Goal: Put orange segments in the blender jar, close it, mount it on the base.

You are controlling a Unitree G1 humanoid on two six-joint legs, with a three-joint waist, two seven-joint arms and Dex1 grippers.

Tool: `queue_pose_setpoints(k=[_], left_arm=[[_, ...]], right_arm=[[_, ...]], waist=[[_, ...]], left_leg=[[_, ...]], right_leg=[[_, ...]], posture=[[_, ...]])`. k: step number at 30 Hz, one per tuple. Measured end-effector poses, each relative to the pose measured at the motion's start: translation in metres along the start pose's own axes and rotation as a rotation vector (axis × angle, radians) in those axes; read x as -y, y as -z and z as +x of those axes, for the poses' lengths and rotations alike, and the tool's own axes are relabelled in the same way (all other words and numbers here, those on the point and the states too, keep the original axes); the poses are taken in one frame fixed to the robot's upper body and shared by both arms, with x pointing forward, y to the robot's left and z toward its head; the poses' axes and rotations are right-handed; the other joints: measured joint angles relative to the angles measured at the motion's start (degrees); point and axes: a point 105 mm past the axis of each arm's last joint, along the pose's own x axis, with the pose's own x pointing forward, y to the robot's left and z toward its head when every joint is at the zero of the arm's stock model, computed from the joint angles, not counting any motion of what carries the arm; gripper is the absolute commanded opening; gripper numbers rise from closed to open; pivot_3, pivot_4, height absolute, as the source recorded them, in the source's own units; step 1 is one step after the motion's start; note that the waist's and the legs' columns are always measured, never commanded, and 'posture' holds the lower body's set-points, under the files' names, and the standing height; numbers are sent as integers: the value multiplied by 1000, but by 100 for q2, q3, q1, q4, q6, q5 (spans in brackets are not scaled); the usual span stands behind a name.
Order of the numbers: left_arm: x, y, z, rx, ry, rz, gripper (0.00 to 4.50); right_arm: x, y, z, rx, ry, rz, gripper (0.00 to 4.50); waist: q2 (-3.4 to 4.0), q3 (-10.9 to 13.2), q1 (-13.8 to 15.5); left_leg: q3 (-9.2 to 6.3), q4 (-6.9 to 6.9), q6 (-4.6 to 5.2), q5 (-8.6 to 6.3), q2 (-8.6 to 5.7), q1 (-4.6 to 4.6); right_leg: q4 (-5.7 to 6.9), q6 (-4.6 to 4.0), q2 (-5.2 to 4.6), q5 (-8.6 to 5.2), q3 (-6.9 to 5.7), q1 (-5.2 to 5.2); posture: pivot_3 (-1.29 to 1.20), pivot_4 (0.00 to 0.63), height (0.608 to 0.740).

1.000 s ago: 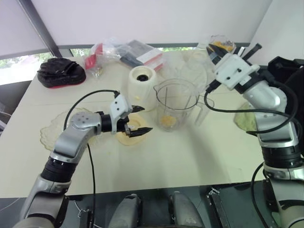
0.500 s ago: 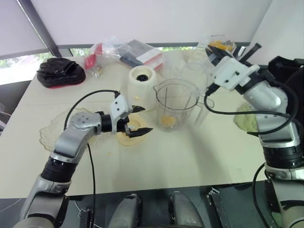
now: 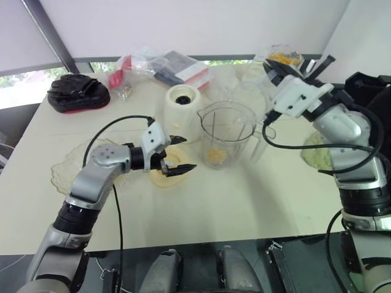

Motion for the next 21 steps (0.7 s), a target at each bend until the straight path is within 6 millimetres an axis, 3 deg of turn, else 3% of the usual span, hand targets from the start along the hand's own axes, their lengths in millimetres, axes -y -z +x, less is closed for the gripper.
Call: queue_pose_setpoints(k=[8,17,21], left_arm=[[0,1,1,-5,2,5,4500],[0,1,1,-11,5,8,4500],[0,2,1,-12,6,8,4500]], right_arm=[[2,9,-1,-42,47,104,10],[-2,65,-18,-307,350,733,10],[6,83,-25,-375,543,1018,10]], waist=[[-1,0,0],[0,0,1],[1,0,-7]], left_leg=[[-1,0,0,0,0,1],[-1,-1,-1,1,0,-1],[-1,-6,-2,1,0,-2]], right_leg=[[0,0,0,0,0,1],[1,0,-1,0,1,-3],[2,0,-1,0,2,-7]], posture=[[0,150,740],[0,150,740],[0,150,740]])
